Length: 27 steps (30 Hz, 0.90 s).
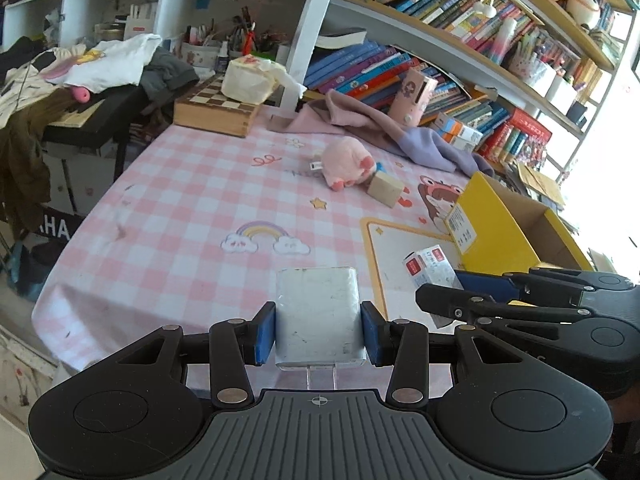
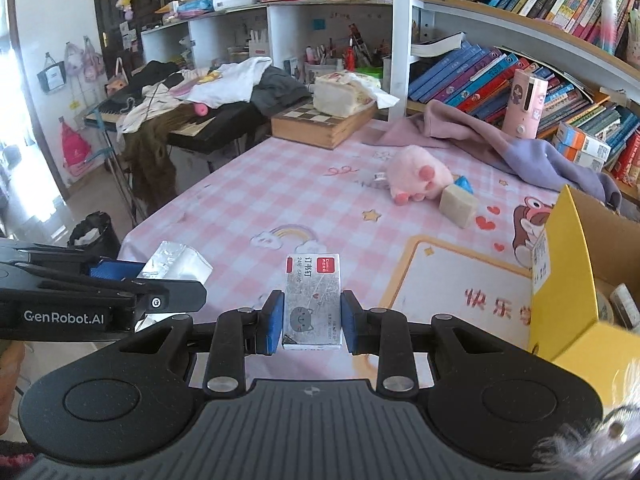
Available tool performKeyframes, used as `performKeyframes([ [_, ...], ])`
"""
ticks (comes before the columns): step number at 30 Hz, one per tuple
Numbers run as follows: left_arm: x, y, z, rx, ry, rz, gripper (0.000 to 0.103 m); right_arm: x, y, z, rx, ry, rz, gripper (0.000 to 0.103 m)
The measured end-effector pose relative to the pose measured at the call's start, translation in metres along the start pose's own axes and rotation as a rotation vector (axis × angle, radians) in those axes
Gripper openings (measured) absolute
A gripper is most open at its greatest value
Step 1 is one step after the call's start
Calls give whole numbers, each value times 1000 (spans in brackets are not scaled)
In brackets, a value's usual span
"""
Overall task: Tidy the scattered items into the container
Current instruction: 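Carry the charger plug and card box with both grippers over the yellow box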
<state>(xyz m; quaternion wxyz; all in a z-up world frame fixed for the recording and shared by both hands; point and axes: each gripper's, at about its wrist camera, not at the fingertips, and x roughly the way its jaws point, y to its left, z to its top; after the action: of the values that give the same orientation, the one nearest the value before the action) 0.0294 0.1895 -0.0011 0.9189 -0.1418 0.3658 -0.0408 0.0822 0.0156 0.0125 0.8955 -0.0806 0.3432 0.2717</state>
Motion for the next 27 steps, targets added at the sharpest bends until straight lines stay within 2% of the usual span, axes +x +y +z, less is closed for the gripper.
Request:
performKeyframes([
  [11,-16,-16,-25,33,25,-73,42,-38,8,-36,40,22,-56,28],
  [27,3,-70,-42,155,119,-220,42,-79,-23,-82,169,73,-189,28],
])
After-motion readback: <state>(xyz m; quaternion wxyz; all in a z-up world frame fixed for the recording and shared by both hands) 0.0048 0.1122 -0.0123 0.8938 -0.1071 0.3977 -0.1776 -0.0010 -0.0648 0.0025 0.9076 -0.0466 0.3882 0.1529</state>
